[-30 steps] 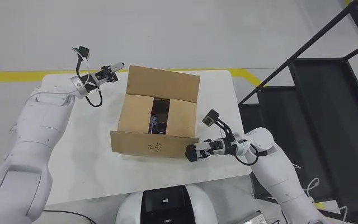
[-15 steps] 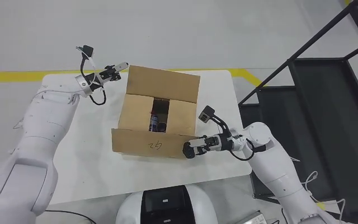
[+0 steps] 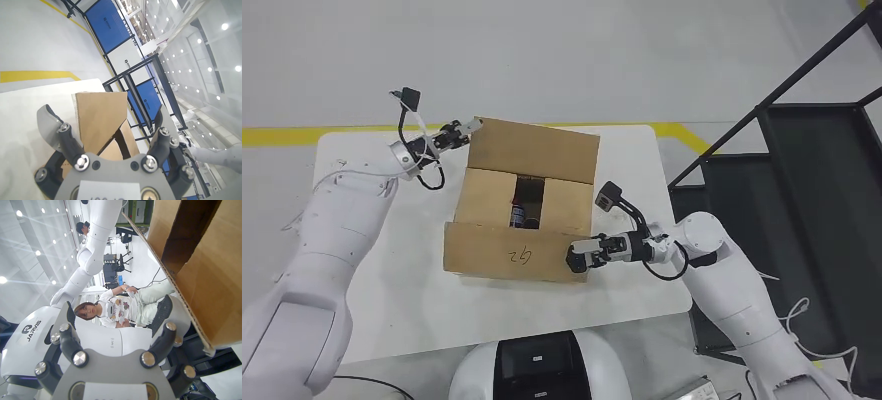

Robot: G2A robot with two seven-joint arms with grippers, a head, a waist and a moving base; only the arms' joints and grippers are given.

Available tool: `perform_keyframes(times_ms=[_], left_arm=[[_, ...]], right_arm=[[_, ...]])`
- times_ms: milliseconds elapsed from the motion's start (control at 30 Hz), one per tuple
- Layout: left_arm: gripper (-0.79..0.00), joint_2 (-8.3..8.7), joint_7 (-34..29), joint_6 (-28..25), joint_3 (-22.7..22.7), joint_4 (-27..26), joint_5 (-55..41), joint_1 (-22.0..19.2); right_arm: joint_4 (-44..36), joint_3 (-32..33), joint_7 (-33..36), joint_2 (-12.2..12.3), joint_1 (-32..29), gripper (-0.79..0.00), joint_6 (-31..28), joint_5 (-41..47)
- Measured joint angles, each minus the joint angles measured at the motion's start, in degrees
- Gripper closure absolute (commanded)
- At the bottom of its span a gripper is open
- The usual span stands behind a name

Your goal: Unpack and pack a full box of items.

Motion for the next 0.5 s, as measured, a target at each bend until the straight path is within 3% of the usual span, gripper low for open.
perform_keyframes(times_ms=[267,500], left_arm=[[-0.785,-2.15,1.72,-4.84,0.56,4.68,-2.50,-0.67],[-0.785,-3.09,-7.56,-7.48,-0.62,5.02,-12.28,-0.50]], right_arm=[[0.58,1.19,0.40,0.46,-0.76,-0.785,-0.32,1.62],[0.74,1.08,0.65,0.68,-0.68,-0.785,-0.35,2.11]])
